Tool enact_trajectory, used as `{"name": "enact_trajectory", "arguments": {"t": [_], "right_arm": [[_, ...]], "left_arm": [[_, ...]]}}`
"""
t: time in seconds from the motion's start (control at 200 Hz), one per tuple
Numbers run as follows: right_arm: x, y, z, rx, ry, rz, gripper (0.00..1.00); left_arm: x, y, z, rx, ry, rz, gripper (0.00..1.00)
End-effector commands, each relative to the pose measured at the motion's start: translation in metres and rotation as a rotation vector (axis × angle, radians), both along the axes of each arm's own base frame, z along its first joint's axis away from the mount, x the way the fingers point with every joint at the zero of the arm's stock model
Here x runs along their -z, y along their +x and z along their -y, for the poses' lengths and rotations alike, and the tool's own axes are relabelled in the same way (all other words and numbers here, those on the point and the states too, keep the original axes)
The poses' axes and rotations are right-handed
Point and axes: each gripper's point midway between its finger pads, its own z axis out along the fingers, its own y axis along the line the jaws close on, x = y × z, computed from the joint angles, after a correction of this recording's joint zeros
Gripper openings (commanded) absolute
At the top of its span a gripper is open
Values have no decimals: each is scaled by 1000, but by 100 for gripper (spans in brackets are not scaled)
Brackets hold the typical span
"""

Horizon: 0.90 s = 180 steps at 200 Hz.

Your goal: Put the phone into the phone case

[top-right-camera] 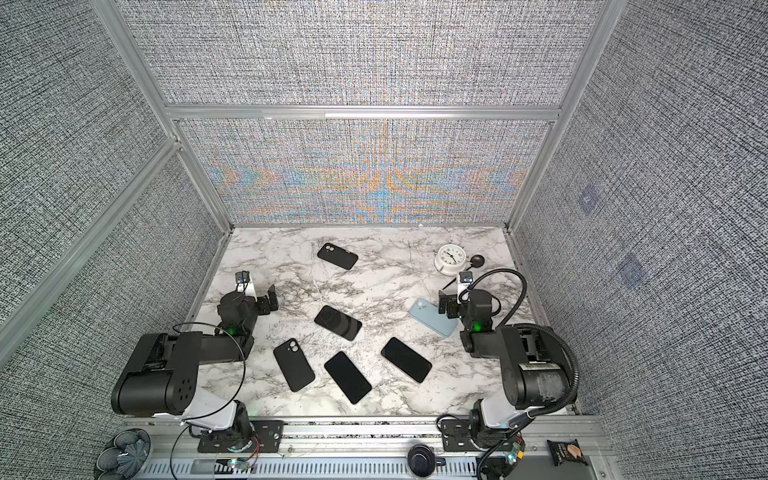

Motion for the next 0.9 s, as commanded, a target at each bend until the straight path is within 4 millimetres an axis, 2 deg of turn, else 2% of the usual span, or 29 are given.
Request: {"name": "enact_trajectory", "arguments": {"t": [0.0, 0.07, 0.1, 0.16, 0.225, 0.275, 0.405, 0.455, 0.555, 0.645, 0.66, 0.78, 0.895], "right_arm": [[-7, 6, 3, 20, 8, 15, 99], [-13, 5, 9, 59, -10, 27, 99], [-19, 5, 5, 64, -43, 23, 99], [-33, 8, -8, 31, -119, -15, 99], [-45, 14, -23, -1, -183, -61, 99], [-52, 16, -37, -28, -218, -80, 99], [-70, 17, -80, -131, -220, -96, 99], [-69, 11, -97, -189, -219, -144, 99], [-66, -9, -123, -249, -176, -288, 99], [-52, -40, -135, -277, -162, -463, 99], [-59, -40, -137, -272, -156, -466, 99], [-46, -65, -113, -104, -123, -632, 97], [-35, -89, -109, -72, -70, -719, 93]], "left_arm": [[-5, 1, -2, -7, 9, 18, 98], [-11, -2, -11, -86, 29, 40, 98], [-17, -6, -17, -139, 40, 53, 99], [-23, -9, -17, -181, 77, 54, 98], [-41, -5, -26, -302, 139, 40, 99], [-47, -6, -33, -345, 135, -14, 99], [-76, 2, -29, -328, 161, -50, 99], [-81, 4, -23, -297, 131, -120, 99], [-81, 10, 11, -172, -7, -220, 99], [-73, 9, 47, -79, -75, -282, 99], [-72, 9, 53, -63, -84, -289, 99], [-52, -4, 104, 62, -185, -374, 98], [-36, -16, 139, 144, -262, -452, 96]]}}
